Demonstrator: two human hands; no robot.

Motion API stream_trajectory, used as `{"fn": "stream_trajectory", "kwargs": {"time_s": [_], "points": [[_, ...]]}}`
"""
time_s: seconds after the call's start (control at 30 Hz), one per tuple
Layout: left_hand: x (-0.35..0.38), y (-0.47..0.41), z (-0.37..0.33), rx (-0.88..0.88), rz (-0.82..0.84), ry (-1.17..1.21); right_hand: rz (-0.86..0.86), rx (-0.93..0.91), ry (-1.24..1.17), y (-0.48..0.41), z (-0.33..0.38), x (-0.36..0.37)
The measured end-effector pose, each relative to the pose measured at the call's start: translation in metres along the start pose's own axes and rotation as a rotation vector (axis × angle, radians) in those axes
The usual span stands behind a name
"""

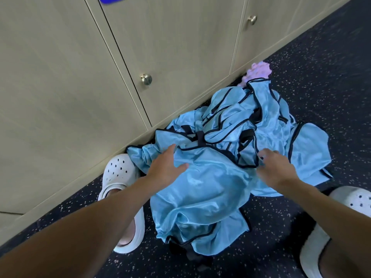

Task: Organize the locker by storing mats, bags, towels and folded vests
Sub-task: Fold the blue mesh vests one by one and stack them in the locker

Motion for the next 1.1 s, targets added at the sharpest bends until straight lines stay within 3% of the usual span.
{"fn": "stream_trajectory", "kwargs": {"time_s": [0.17,0.33,0.47,0.53,0.6,0.63,0.7,0.77,0.8,0.9,1.0,1.1], "points": [[0.004,-0.007,-0.009,-0.045,-0.157,0.207,-0.123,-0.295,-0.177,0.001,0.038,0.003],[-0.011,0.007,-0.028,0.189,-0.154,0.237,0.051,-0.497,-0.499,0.008,0.086,0.006],[-0.035,0.029,-0.060,0.364,-0.078,0.324,0.197,-0.516,-0.725,0.015,0.116,-0.005],[-0.035,0.044,-0.065,0.346,0.078,0.402,0.293,-0.548,-0.643,0.018,0.113,-0.005],[-0.027,0.061,-0.057,0.268,0.247,0.423,0.316,-0.634,-0.298,0.019,0.095,0.004],[-0.022,0.066,-0.049,0.245,0.244,0.384,0.305,-0.651,-0.136,0.020,0.084,0.010],[-0.017,0.062,-0.028,0.221,0.056,0.236,0.293,-0.615,0.011,0.023,0.058,0.023],[-0.015,0.054,-0.009,0.160,-0.124,0.078,0.272,-0.558,0.023,0.025,0.040,0.028],[-0.013,0.051,-0.002,0.109,-0.129,0.050,0.248,-0.544,0.008,0.026,0.035,0.029],[0.001,0.050,0.015,-0.023,0.051,0.059,0.093,-0.529,-0.153,0.030,0.040,0.024],[0.016,0.062,0.006,0.004,0.224,0.158,-0.091,-0.619,-0.273,0.039,0.070,0.012],[0.033,0.075,0.000,0.068,0.258,0.208,0.084,-0.778,-0.083,0.052,0.097,0.015]]}}
Point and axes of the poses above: each hand's wrist, its own y-axis away from the middle knuckle, its own x-axis out of the palm, z = x × y, the point moved 3 cm from there along -y, towards the middle knuckle, and after that the axes turned 5 degrees about -z, right-handed, at the moved point
